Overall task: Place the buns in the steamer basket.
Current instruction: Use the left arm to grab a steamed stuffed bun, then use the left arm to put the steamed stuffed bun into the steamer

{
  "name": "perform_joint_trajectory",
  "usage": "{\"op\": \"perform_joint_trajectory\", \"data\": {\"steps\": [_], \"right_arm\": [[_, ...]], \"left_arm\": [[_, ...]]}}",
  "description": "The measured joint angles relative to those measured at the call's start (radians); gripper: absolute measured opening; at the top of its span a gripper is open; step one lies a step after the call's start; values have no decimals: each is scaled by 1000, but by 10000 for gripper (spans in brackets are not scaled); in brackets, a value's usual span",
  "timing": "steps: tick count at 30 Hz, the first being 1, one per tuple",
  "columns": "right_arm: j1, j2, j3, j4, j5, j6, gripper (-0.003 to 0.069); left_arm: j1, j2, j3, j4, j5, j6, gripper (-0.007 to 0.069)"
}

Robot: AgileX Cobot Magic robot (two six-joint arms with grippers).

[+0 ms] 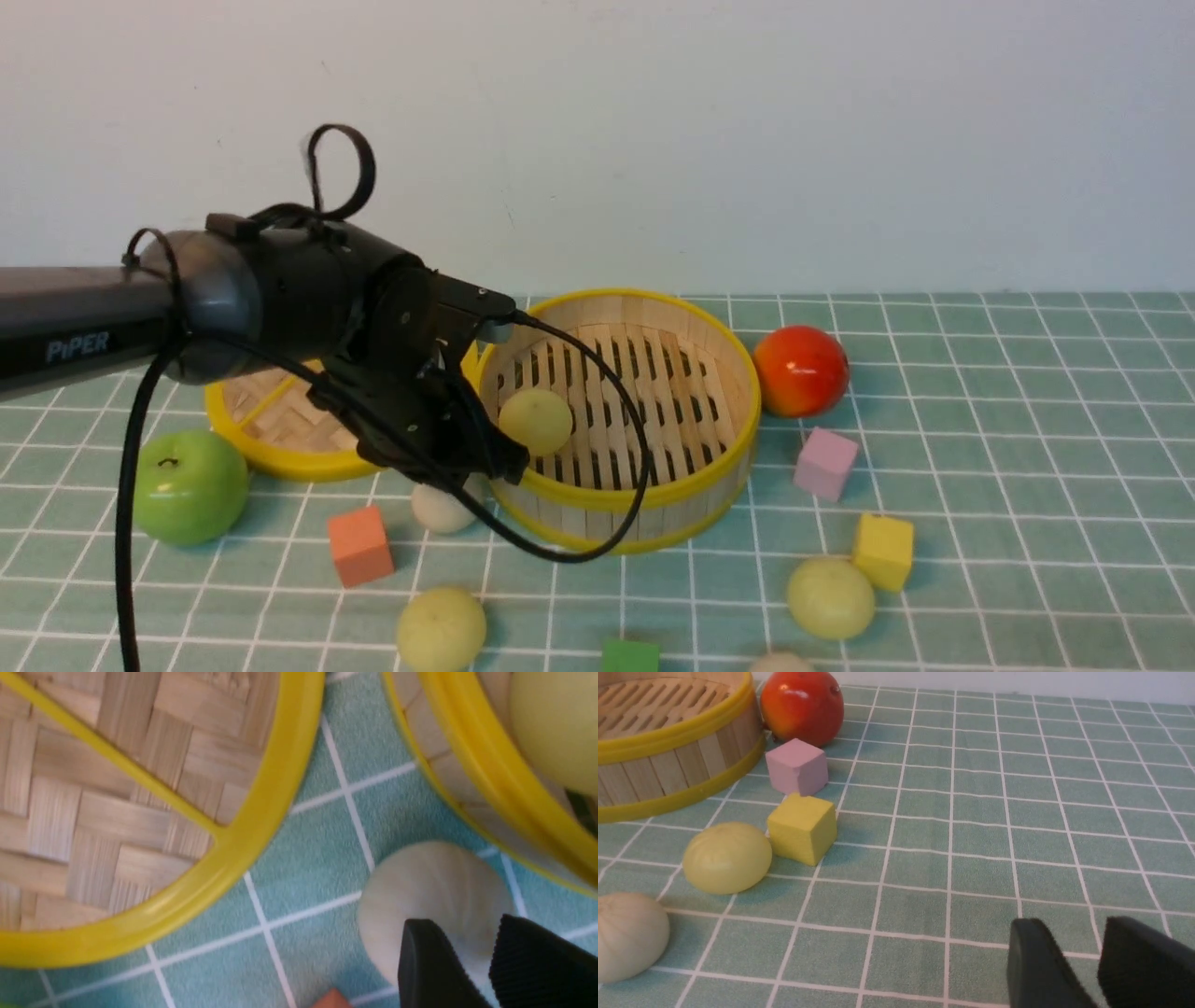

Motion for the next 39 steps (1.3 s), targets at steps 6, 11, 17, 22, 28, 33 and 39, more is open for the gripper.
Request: {"op": "perform_joint_trajectory", "data": {"steps": [6,11,17,22,28,33,39], "right_arm": [[0,0,0,0,0,0,239],[0,0,0,0,0,0,239],[0,0,0,0,0,0,239],[0,0,0,0,0,0,239],[0,0,0,0,0,0,239],[0,0,0,0,0,0,239],[0,0,0,-1,0,0,239]], "left_arm": [[0,23,0,3,-29,-8,235],[0,59,0,4,-33,-45,236],[0,64,-4,4,-38,-56,211],[0,64,-6,4,-3,-56,50],[0,43,-25,4,57,-56,-6],[0,-19,-127,5,174,-56,-6],[0,-28,-358,0,299,-57,-6]]}}
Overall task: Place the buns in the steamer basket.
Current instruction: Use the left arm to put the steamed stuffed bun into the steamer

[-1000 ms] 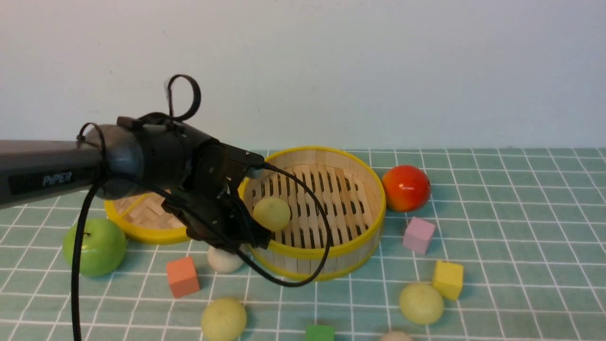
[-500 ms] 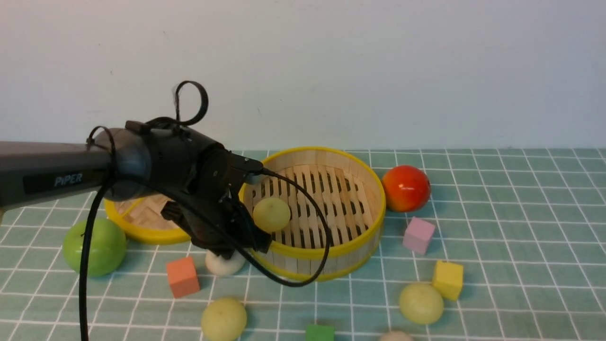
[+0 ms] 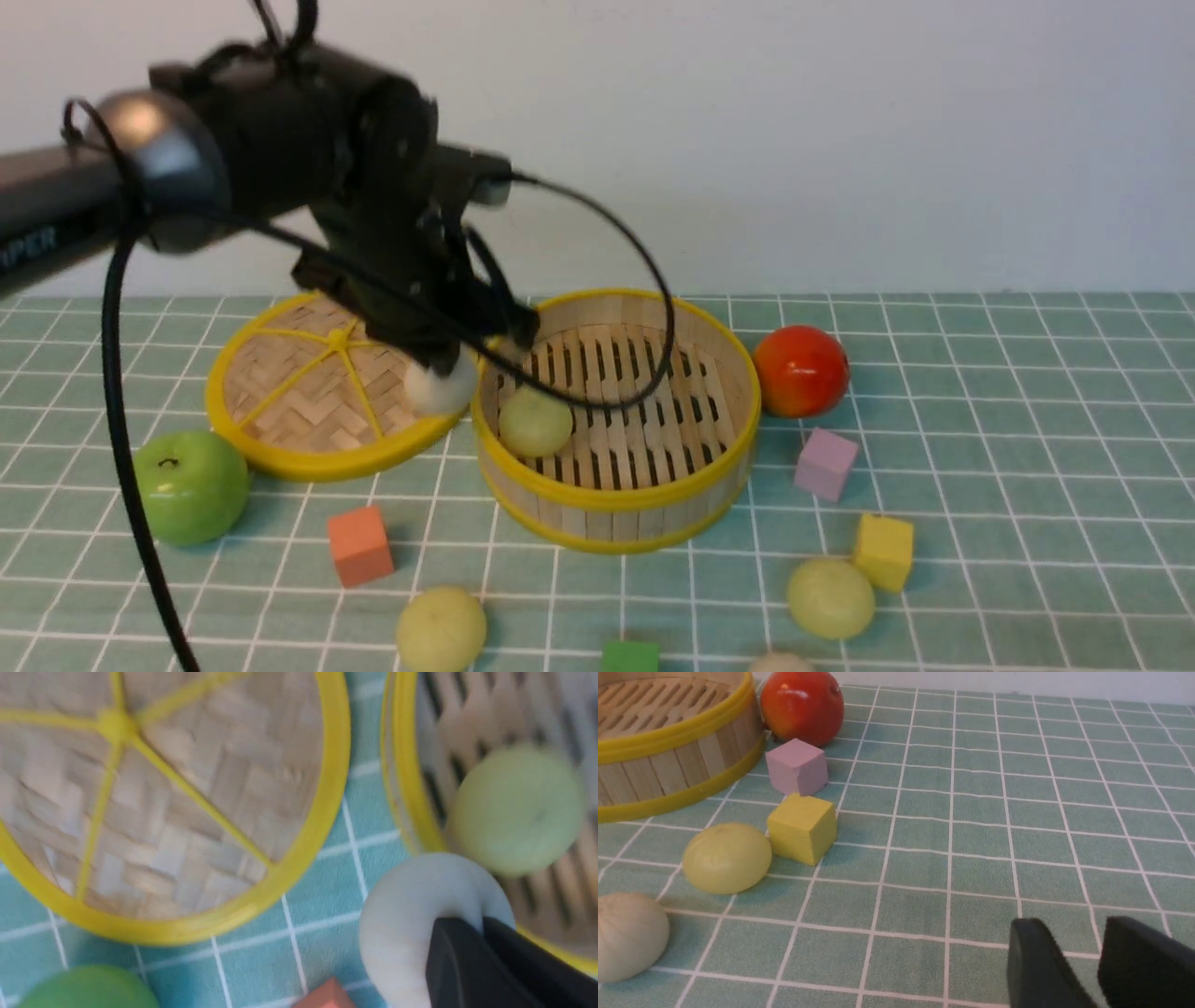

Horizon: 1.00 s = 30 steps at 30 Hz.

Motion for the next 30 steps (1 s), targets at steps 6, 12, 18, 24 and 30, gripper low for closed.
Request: {"op": "perform_joint_trajectory", "data": {"steps": [6,12,18,24,30], "right_arm": [[0,0,0,0,0,0,239],[0,0,0,2,0,0,239],[0,0,0,3,0,0,239],[0,0,0,1,0,0,239],[0,0,0,1,0,0,239]], "left_arm": [[0,52,-165,-64,-92,0,-6],[0,151,-239,-131,-130,0,-6],[0,231,-247,-137,-158,0,-6],[0,284,-248,-139,-247,0,-6],[0,330,-248,-139,-284,0,-6]]}}
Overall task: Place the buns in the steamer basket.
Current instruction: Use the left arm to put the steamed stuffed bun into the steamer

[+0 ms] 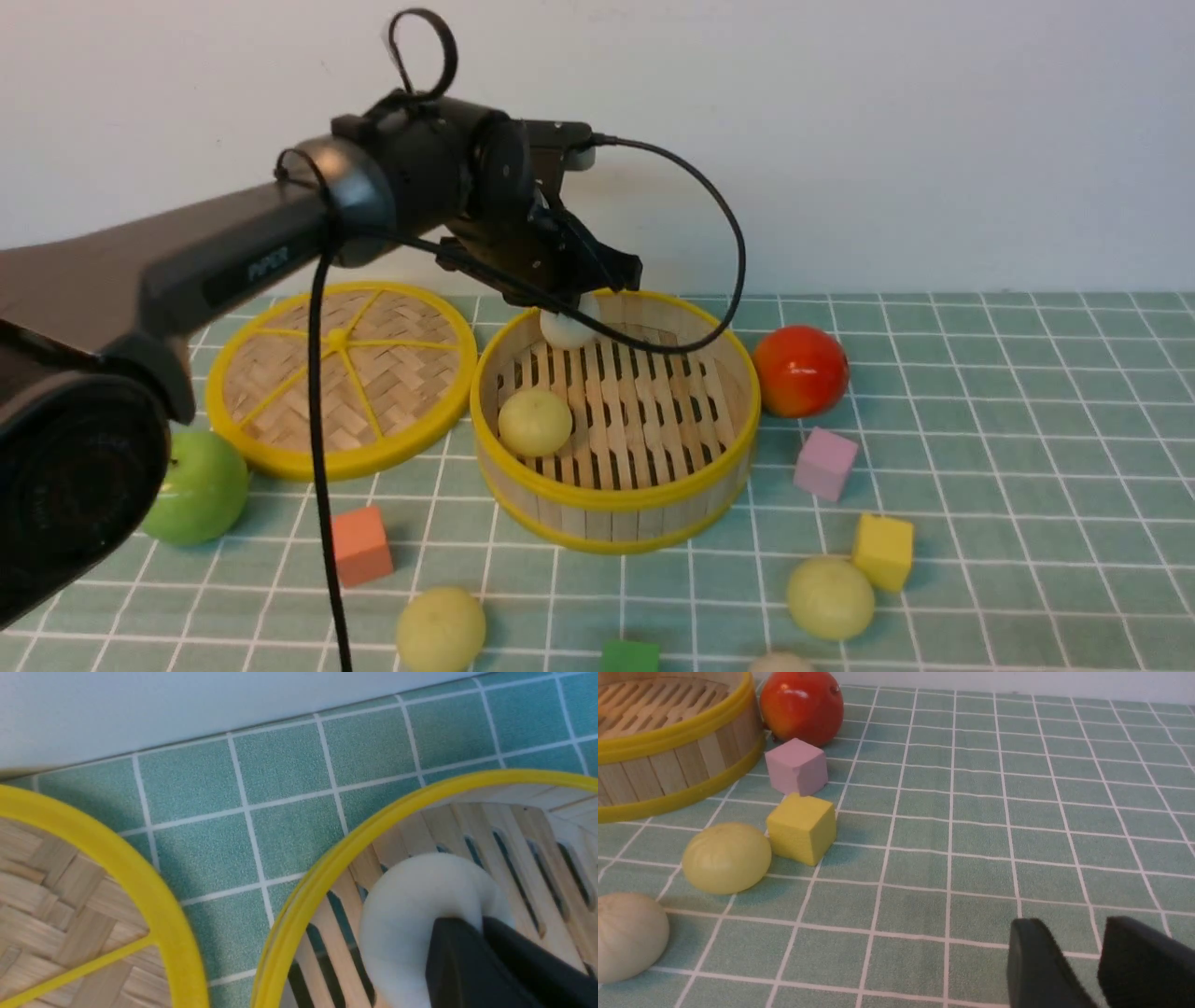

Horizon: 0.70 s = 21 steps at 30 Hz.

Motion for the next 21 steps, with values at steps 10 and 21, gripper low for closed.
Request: {"op": "perform_joint_trajectory", "data": {"steps": [10,21], "right_arm": [[0,0,0,0,0,0,239],[0,0,0,0,0,0,239]], "left_arm": [[0,71,-4,-1,-55,-6,-4],[0,45,-7,-1,14,-26,265]]}}
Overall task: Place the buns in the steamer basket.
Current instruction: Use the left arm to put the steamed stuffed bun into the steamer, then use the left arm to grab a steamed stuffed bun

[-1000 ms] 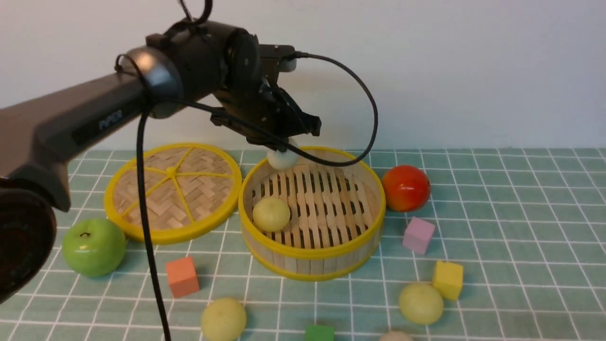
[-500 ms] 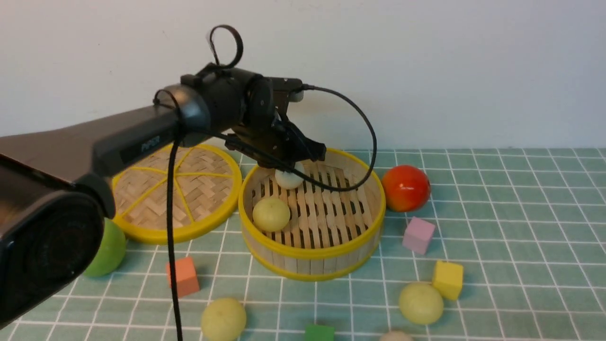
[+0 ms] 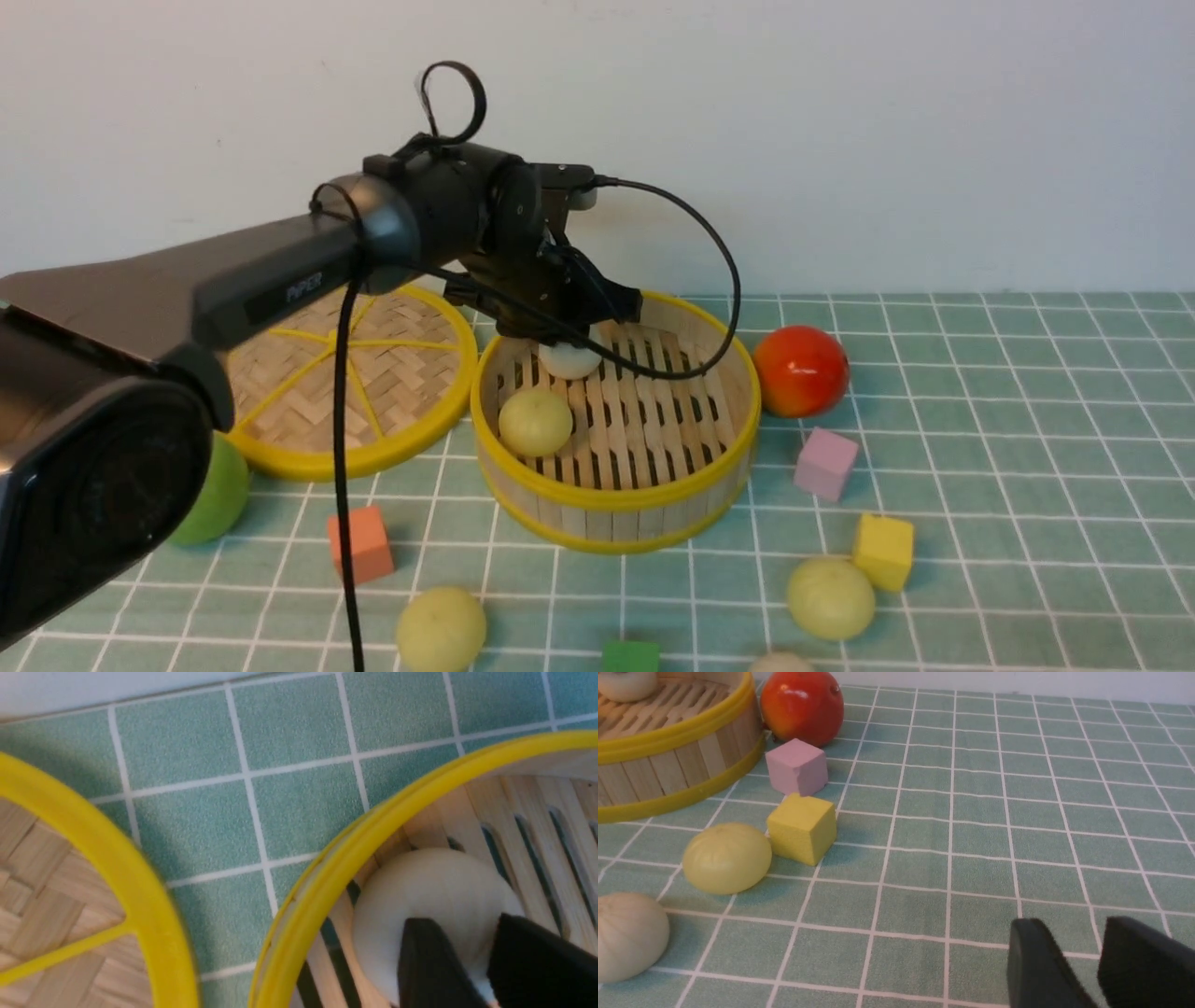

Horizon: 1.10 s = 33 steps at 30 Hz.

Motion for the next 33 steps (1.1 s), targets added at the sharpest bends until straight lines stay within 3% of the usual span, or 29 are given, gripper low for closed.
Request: {"op": "perform_joint_trajectory", "data": {"steps": [2,5,9,10,14,20,23,27,33], "right_arm": [[0,0,0,0,0,0,239],[0,0,0,0,0,0,239],[0,0,0,0,0,0,239],[0,0,0,0,0,0,239],[0,0,0,0,0,0,239],[0,0,0,0,0,0,239],[0,0,0,0,0,0,239],[0,0,0,0,0,0,239],[0,0,0,0,0,0,239]], "left_arm": [[0,-31,0,-1,52,0,385],[0,-93,0,0,129,29,484],[0,-186,0,3,291,94,522],[0,-241,0,8,392,110,520],[7,-351,35,23,515,112,480],[22,-525,288,6,505,42,359],[22,-637,543,-75,393,34,260],[22,-675,686,-110,305,66,194],[22,-625,751,-112,178,75,172]]}}
